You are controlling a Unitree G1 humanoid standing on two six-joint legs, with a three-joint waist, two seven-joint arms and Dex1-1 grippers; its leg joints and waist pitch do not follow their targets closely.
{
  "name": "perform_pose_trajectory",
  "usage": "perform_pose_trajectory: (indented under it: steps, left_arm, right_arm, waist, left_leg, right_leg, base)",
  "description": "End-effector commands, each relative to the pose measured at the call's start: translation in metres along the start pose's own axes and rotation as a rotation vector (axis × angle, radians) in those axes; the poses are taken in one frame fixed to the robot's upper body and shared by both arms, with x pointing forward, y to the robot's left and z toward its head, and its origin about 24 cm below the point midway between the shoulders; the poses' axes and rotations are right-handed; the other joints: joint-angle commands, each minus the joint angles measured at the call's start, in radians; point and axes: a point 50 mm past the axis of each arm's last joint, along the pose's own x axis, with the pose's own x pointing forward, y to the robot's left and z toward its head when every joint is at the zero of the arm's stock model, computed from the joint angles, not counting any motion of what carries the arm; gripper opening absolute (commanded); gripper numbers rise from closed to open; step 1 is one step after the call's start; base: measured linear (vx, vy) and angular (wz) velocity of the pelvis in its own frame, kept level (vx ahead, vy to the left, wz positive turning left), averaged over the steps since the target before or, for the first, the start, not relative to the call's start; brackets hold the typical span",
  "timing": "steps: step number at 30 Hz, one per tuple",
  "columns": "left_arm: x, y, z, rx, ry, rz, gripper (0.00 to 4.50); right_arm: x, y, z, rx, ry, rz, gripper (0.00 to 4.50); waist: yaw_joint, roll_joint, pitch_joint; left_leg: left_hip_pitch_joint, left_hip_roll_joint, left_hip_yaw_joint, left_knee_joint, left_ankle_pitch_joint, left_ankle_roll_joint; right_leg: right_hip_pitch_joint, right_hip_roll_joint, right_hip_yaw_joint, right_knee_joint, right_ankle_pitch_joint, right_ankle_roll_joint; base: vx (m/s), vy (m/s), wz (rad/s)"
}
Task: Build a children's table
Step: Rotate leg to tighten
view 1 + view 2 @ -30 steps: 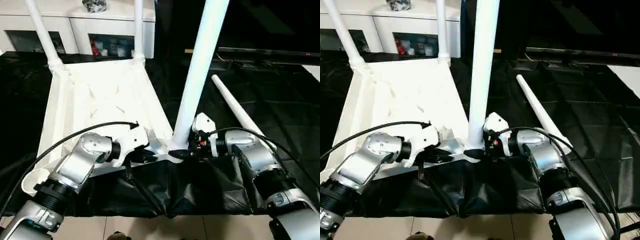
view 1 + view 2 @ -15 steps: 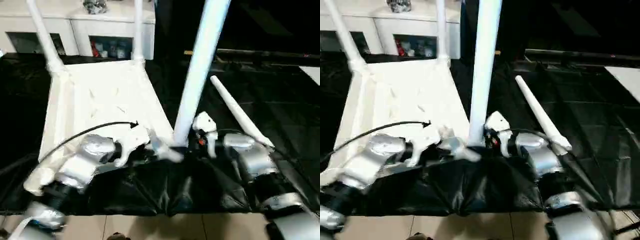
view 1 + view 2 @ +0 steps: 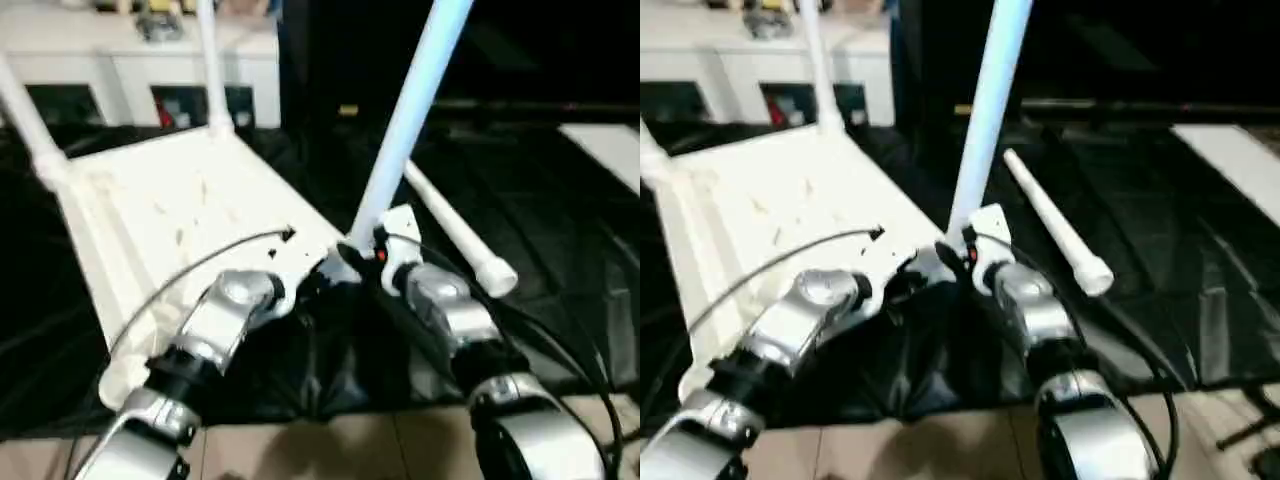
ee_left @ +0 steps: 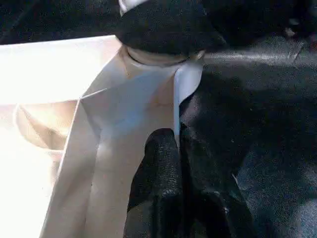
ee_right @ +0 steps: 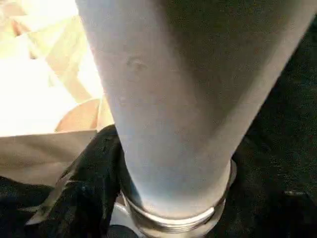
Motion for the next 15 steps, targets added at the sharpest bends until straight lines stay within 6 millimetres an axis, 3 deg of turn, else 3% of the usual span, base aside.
perform_pose_trajectory:
  steps: [1,2,3,6,10,15]
  left_arm:
    - [-0.001,-0.001,0.025,0.068,-0.113,-0.008,0.0]
    - [-0.002,-0.001,0.024,0.073,-0.112,-0.018,0.0]
    - [-0.005,-0.001,0.021,0.084,-0.111,-0.042,0.0]
    - [-0.011,0.0,0.018,0.096,-0.113,-0.083,0.0]
    - [-0.021,0.003,0.011,0.124,-0.098,-0.141,0.0]
    - [-0.03,0.003,0.006,0.148,-0.092,-0.205,0.0]
  right_arm:
    - [0.009,0.026,-0.008,0.004,0.048,0.135,3.71]
    - [0.008,0.024,-0.008,-0.009,0.048,0.139,3.71]
    - [0.006,0.019,-0.006,-0.041,0.049,0.147,3.9]
    - [0.0,0.013,-0.003,-0.081,0.049,0.207,3.9]
    - [-0.013,0.004,0.0,-0.135,0.066,0.344,3.9]
    - [-0.021,-0.005,0.002,-0.146,0.087,0.388,3.9]
  waist:
    - [0.0,0.002,-0.077]
    - [0.0,0.002,-0.077]
    - [-0.005,0.004,-0.076]
    - [-0.008,0.005,-0.074]
    - [-0.006,0.007,-0.077]
    - [-0.005,0.01,-0.079]
  left_leg:
    - [-0.008,0.028,0.002,-0.079,-0.156,0.026]
    - [-0.008,0.028,0.002,-0.079,-0.156,0.026]
    - [-0.007,0.022,0.005,-0.079,-0.232,0.028]
    - [-0.007,0.024,0.006,-0.08,-0.237,0.038]
    - [-0.007,0.029,0.008,-0.083,-0.202,0.049]
    - [-0.006,0.034,0.011,-0.084,-0.172,0.06]
  right_leg:
    - [0.05,-0.058,0.061,-0.095,-0.317,-0.107]
    - [0.05,-0.058,0.061,-0.095,-0.317,-0.107]
    - [0.056,-0.064,0.059,-0.103,-0.388,-0.13]
    - [0.058,-0.065,0.058,-0.112,-0.416,-0.12]
    - [0.06,-0.063,0.061,-0.105,-0.338,-0.142]
    - [0.063,-0.063,0.064,-0.094,-0.238,-0.192]
  base:
    - [0.0,0.0,0.0]
    - [0.0,0.0,0.0]
    - [0.0,0.0,0.0]
    - [0.0,0.0,0.0]
    - [0.0,0.0,0.0]
    - [0.0,0.0,0.0]
